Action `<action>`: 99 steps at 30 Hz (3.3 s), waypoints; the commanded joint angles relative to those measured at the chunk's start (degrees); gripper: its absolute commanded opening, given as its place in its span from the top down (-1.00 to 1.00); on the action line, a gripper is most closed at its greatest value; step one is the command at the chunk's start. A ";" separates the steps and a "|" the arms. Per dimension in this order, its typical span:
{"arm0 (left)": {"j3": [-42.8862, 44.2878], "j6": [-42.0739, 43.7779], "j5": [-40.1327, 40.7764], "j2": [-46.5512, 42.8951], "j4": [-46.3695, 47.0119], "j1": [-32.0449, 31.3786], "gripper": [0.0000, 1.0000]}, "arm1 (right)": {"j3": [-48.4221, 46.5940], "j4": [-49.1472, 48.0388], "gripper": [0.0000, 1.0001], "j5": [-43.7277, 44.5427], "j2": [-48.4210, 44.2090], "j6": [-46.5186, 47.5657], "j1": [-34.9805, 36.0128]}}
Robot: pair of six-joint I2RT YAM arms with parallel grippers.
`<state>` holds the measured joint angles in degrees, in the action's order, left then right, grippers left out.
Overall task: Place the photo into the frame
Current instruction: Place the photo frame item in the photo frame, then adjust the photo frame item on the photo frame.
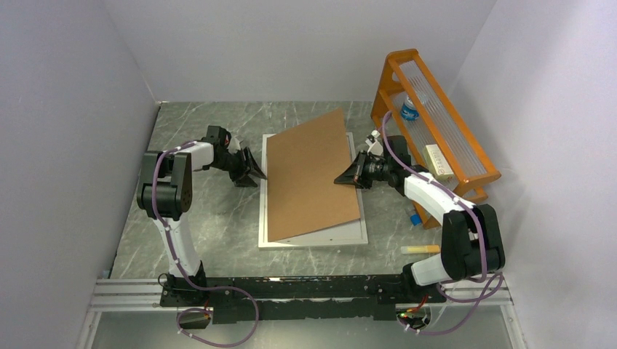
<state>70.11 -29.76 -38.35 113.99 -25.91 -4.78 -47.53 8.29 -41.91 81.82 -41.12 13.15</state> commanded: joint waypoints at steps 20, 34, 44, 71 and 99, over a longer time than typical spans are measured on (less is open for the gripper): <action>0.03 -1.39 1.29 5.05 1.16 -0.25 -0.34 | -2.11 3.94 -0.26 7.77 7.97 5.53 1.36; 0.29 -0.16 3.61 4.24 -1.15 -0.06 -0.44 | -9.47 14.02 -0.81 13.49 14.86 12.66 1.56; 0.64 -0.12 3.26 3.98 -2.06 -0.06 -0.46 | -12.11 21.85 -0.98 22.62 14.97 11.99 4.90; 1.92 1.11 5.78 3.61 -6.87 -0.06 -0.48 | -14.10 28.66 -0.98 38.04 3.87 9.39 7.53; -7.94 -3.51 -3.14 0.51 -1.90 -1.55 -0.48 | 4.74 12.11 -0.84 34.79 -1.92 2.33 5.23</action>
<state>64.16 -35.79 -48.23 113.25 -26.22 -5.10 -42.94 27.40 -3.66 79.64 -38.37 18.92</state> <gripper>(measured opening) 0.735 0.940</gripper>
